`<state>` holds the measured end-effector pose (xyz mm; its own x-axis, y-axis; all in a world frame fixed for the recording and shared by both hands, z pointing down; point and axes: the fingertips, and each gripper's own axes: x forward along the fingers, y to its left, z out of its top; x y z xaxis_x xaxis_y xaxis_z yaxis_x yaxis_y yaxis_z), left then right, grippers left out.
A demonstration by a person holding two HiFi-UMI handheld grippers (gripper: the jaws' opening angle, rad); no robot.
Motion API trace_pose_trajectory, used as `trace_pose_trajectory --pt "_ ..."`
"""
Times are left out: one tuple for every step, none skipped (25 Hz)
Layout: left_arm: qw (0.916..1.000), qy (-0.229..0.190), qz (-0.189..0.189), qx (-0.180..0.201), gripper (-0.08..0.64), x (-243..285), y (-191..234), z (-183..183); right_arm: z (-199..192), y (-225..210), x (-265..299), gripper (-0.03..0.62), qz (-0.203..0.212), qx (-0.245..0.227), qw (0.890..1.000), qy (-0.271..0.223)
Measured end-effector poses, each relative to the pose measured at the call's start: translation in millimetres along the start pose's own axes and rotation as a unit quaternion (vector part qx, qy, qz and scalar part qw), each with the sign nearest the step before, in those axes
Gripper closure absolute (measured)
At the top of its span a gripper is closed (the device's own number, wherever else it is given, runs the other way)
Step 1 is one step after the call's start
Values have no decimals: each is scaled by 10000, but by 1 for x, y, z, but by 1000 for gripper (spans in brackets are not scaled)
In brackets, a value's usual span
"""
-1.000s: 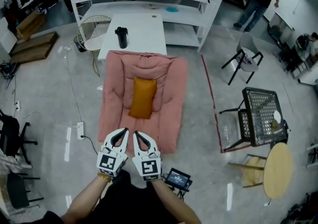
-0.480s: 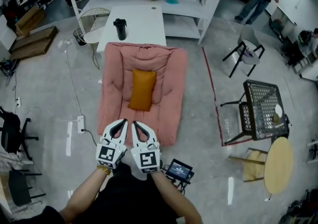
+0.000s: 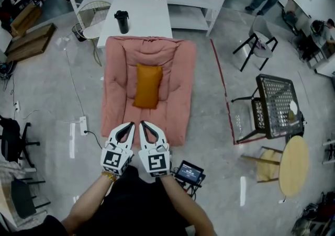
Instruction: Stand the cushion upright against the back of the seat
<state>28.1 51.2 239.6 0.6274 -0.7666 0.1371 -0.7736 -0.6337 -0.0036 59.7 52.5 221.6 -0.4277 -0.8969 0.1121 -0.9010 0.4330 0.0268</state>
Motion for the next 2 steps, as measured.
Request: trace_pose_trajectory --pt "10000 19 -8 18 546 3 0 0 0 -2 2 578 12 19 10000 5" --pt "10000 38 -16 36 546 5 0 0 0 -4 5 578 24 38 10000 9"
